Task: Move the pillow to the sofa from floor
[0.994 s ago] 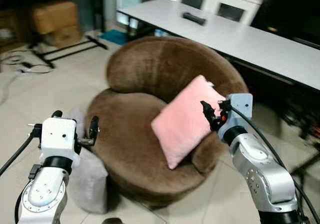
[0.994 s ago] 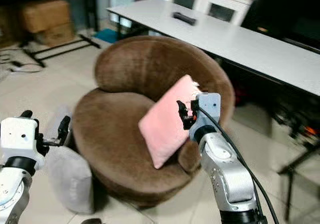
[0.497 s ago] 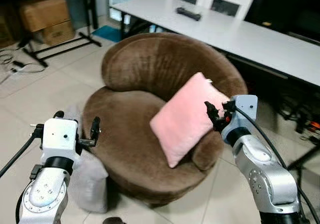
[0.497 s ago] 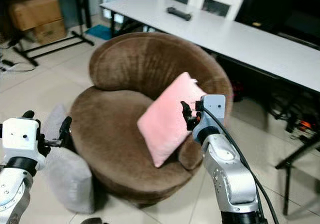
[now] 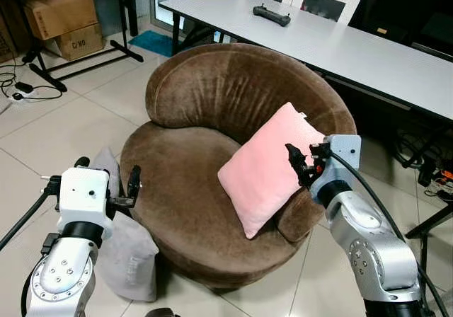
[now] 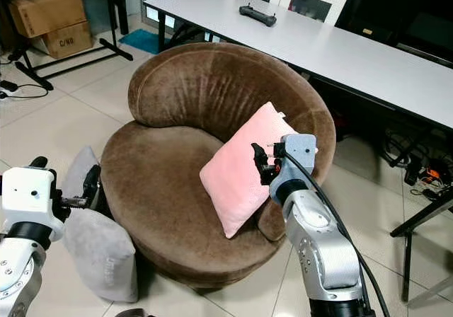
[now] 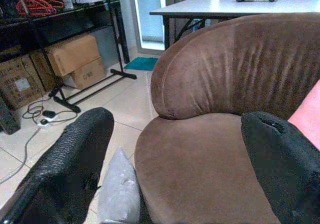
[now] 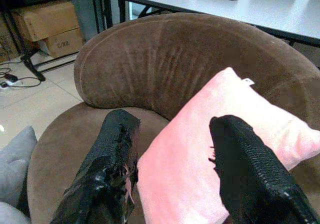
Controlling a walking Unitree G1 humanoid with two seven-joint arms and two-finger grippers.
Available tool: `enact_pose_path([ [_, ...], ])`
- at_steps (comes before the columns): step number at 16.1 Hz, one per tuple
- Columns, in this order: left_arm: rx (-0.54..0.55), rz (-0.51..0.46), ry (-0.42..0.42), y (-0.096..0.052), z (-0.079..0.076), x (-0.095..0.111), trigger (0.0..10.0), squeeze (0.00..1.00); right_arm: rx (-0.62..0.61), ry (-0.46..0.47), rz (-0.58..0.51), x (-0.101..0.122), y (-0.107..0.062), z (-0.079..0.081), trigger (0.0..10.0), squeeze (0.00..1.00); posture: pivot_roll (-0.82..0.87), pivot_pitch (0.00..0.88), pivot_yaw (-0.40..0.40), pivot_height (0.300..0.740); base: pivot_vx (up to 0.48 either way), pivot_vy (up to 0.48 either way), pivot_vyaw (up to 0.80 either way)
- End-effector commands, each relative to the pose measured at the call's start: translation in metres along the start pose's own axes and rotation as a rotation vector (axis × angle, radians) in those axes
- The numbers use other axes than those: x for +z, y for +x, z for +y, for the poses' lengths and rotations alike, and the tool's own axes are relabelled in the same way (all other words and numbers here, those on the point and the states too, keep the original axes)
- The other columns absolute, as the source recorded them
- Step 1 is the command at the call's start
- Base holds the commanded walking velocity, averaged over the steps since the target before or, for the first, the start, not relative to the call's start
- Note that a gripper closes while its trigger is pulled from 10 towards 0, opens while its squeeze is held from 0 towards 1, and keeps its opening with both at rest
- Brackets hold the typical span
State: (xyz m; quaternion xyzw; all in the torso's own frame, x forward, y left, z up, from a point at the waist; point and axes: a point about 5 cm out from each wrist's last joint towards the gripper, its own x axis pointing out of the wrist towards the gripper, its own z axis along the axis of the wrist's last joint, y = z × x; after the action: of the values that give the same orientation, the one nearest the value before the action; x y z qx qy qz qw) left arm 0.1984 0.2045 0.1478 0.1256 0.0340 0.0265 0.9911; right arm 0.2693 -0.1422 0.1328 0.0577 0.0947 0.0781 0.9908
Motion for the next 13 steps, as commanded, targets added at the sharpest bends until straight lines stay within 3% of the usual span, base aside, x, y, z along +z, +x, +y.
enact_pose_path([
  [1, -0.025, -0.01, -0.005, 0.0001, -0.0037, 0.0025, 10.0, 0.0, -0.021, 0.001, 0.025, -0.0045, -0.001, -0.0053, 10.0, 0.0, 0.15, 0.0, -0.114, 0.74, 0.0, 0.255, 0.0],
  [13, -0.035, -0.013, -0.006, 0.0021, -0.0033, 0.0038, 10.0, 0.0, -0.002, 0.004, 0.029, -0.0056, -0.0004, -0.0016, 10.0, 0.0, 0.15, 0.0, -0.11, 0.74, 0.0, 0.29, 0.0],
])
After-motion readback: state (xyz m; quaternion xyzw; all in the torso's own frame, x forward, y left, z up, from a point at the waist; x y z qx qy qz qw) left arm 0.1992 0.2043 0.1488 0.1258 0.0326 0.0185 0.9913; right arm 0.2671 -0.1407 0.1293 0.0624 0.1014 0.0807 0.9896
